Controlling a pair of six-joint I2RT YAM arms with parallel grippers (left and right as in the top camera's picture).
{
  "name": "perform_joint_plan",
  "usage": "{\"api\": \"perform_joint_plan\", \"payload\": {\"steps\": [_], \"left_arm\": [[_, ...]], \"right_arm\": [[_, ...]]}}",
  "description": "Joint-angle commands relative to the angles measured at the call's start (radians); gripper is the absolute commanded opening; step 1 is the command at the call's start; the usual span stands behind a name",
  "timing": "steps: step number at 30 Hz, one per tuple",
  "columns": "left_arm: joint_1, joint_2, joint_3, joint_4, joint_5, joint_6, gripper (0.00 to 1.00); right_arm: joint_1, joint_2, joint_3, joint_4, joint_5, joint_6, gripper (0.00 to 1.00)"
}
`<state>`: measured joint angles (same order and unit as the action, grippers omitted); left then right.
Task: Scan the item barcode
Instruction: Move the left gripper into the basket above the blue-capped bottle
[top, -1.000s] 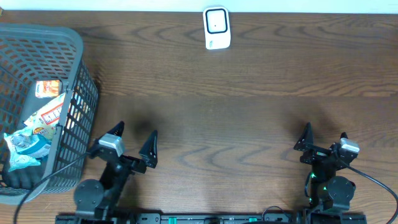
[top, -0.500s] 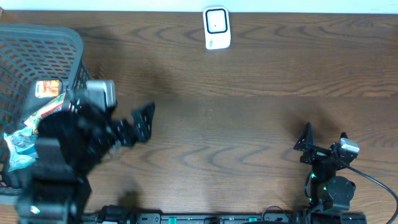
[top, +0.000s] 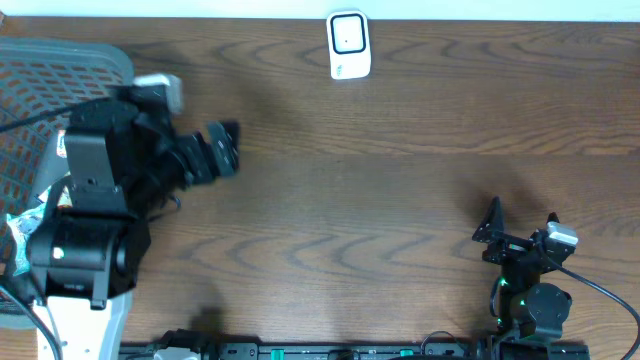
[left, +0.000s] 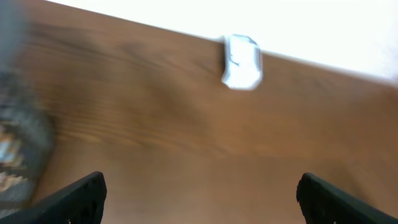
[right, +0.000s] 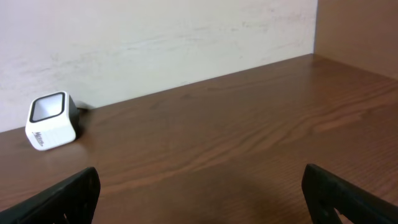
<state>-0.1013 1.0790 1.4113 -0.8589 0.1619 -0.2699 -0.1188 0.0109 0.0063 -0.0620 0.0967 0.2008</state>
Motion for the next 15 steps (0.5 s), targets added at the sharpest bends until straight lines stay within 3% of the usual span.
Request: {"api": "perform_joint_plan", "payload": {"steps": [1, 9, 13, 15], "left_arm": [[0.0, 0.037, 0.12, -0.01, -0.338, -0.183, 0.98], [0.031, 0.151, 0.312, -0.096, -0.715, -0.39, 0.98], [0.14, 0.19, 0.313, -0.206, -0.738, -0.563, 0.98], [0.228, 0.22, 0.313, -0.321, -0.734, -0.728, 0.98]], "right_arm": [[-0.007, -0.005, -0.001, -0.003, -0.001, -0.007, 0.99], [-0.007, -0.005, -0.001, -0.003, -0.001, -0.007, 0.99], [-0.007, -0.005, -0.001, -0.003, -0.001, -0.007, 0.99], [-0.007, -0.005, -0.001, -0.003, -0.001, -0.007, 0.99]]}}
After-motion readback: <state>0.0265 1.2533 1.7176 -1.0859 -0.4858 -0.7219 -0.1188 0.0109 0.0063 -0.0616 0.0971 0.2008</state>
